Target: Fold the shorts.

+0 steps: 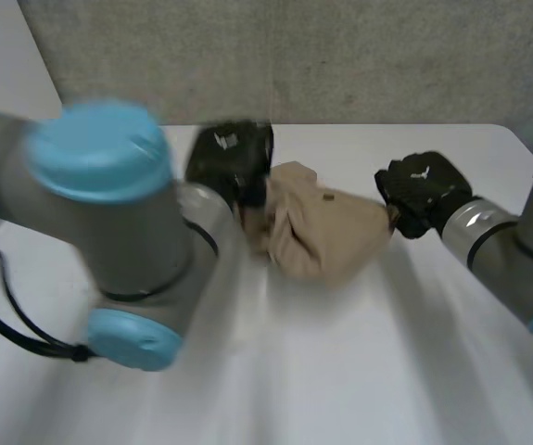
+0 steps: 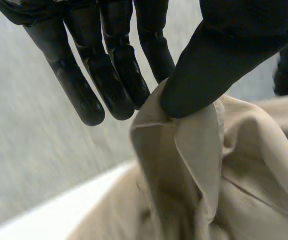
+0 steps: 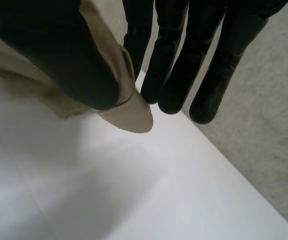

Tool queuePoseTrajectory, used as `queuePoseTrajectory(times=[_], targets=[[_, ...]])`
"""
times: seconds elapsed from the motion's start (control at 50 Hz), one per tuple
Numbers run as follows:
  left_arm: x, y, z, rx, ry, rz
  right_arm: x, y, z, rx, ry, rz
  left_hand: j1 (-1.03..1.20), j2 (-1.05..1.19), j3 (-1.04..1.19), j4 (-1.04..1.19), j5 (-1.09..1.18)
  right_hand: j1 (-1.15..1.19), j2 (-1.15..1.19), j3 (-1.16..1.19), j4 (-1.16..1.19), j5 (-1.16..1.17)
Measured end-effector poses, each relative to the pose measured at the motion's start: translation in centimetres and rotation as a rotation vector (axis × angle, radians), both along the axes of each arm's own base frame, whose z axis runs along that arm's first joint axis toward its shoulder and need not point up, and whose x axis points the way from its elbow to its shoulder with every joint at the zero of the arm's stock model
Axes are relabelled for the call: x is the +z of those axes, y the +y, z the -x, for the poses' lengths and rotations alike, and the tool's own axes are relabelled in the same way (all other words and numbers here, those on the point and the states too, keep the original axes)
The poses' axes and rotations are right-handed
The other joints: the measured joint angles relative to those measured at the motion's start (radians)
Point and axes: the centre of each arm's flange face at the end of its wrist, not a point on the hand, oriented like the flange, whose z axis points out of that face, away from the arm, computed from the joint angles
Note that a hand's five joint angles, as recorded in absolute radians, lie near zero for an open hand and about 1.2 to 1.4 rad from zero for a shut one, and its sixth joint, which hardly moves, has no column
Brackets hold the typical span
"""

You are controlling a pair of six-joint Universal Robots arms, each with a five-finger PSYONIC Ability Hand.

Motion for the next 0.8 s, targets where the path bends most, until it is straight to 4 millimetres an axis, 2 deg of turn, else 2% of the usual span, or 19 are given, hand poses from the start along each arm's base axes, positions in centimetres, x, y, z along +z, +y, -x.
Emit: queuePoseTrajectory(times=[0.02, 0.04, 0.06, 0.08, 0.14, 0.16, 0.28, 0.32, 0.34, 0.4, 0.52, 0.6, 0.62, 0.64, 0.7, 0.72, 0.74, 0.78, 0.8], targets=[[0.0, 0.0, 0.0, 0.0, 0.0, 0.0, 0.0, 0.0, 0.0, 0.0, 0.0, 0.0, 0.0, 0.0, 0.0, 0.0, 0.0, 0.0, 0.0, 0.0, 0.0, 0.0], [4.3, 1.2, -1.4, 0.003, 0.031, 0.083, 2.9, 0.6, 0.4, -0.006, -0.008, 0.018, 0.0, 0.0, 0.0, 0.0, 0.0, 0.0, 0.0, 0.0, 0.0, 0.0], [5.2, 1.6, -1.7, 0.004, 0.037, 0.1, 3.5, 0.8, 0.5, -0.008, -0.01, 0.023, 0.002, 0.0, 0.0, 0.0, 0.0, 0.0, 0.0, 0.0, 0.0, 0.0], [7.4, 2.4, -2.6, 0.008, 0.054, 0.147, 5.2, 1.2, 0.9, -0.014, -0.02, 0.046, 0.002, 0.0, 0.0, 0.0, 0.0, 0.0, 0.0, 0.0, 0.0, 0.0], [10.5, 3.8, -4.0, 0.014, 0.082, 0.214, 8.2, 2.0, 1.7, -0.029, -0.043, 0.089, 0.003, 0.0, 0.0, 0.001, 0.0, 0.0, 0.0, 0.0, 0.0, 0.0], [12.3, 4.7, -4.9, 0.016, 0.103, 0.255, 10.4, 2.8, 2.3, -0.041, -0.069, 0.129, 0.003, 0.001, 0.0, 0.001, 0.0, 0.0, 0.0, 0.0, 0.0, 0.0], [16.8, 7.5, -7.3, 0.009, 0.174, 0.362, 17.0, 6.1, 4.0, -0.063, -0.172, 0.276, 0.004, 0.001, 0.0, 0.004, 0.0, 0.0, 0.0, 0.0, 0.0, 0.001], [17.3, 7.8, -7.6, 0.008, 0.184, 0.375, 17.2, 6.3, 4.1, -0.064, -0.176, 0.282, 0.004, 0.001, 0.0, 0.004, 0.0, 0.0, 0.0, 0.0, 0.0, 0.001], [18.0, 8.4, -8.2, 0.007, 0.2, 0.393, 19.0, 7.6, 4.5, -0.064, -0.204, 0.327, 0.004, 0.001, 0.0, 0.004, 0.0, 0.0, 0.0, 0.0, 0.0, 0.001], [18.6, 8.8, -8.7, 0.01, 0.211, 0.405, 20.1, 8.8, 4.8, -0.062, -0.217, 0.35, 0.004, 0.001, 0.001, 0.004, 0.0, 0.0, 0.0, 0.0, 0.0, 0.001], [18.0, 7.5, -9.0, 0.048, 0.191, 0.392, 20.2, 8.8, 4.9, -0.064, -0.204, 0.324, 0.004, 0.001, 0.001, 0.004, 0.0, 0.0, 0.0, 0.0, 0.0, 0.001], [16.0, 4.3, -9.0, 0.11, 0.139, 0.346, 18.2, 6.3, 4.7, -0.084, -0.156, 0.244, 0.004, 0.001, 0.001, 0.004, 0.0, 0.007, 0.0, 0.0, 0.001, 0.001], [16.0, 4.3, -9.0, 0.11, 0.139, 0.346, 18.2, 6.3, 4.7, -0.084, -0.156, 0.244, 0.004, 0.001, 0.001, 0.004, 0.0, 0.007, 0.0, 0.0, 0.001, 0.001], [14.4, 2.3, -8.8, 0.137, 0.104, 0.308, 16.8, 4.7, 4.5, -0.093, -0.127, 0.201, 0.004, 0.003, 0.003, 0.004, 0.0, 0.007, 0.0, 0.0, 0.004, 0.001], [11.1, -1.1, -8.1, 0.168, 0.04, 0.231, 14.1, 1.8, 3.9, -0.098, -0.075, 0.128, 0.004, 0.003, 0.004, 0.004, 0.0, 0.007, 0.0, 0.0, 0.005, 0.001], [11.1, -1.1, -8.1, 0.168, 0.04, 0.231, 14.1, 1.8, 3.9, -0.098, -0.075, 0.128, 0.004, 0.003, 0.004, 0.004, 0.0, 0.007, 0.0, 0.0, 0.005, 0.001], [8.6, -3.1, -7.5, 0.179, 0.0, 0.181, 12.0, 0.0, 3.1, -0.093, -0.041, 0.085, 0.004, 0.004, 0.004, 0.005, 0.0, 0.007, 0.0, 0.0, 0.005, 0.003], [7.7, -3.8, -7.2, 0.182, -0.012, 0.166, 11.5, -0.4, 2.9, -0.092, -0.035, 0.077, 0.004, 0.004, 0.004, 0.005, 0.0, 0.007, 0.0, 0.0, 0.005, 0.003], [5.3, -5.7, -6.4, 0.188, -0.04, 0.13, 9.2, -2.2, 1.9, -0.09, -0.009, 0.053, 0.004, 0.004, 0.004, 0.004, 0.0, 0.007, 0.0, 0.0, 0.005, 0.003]])
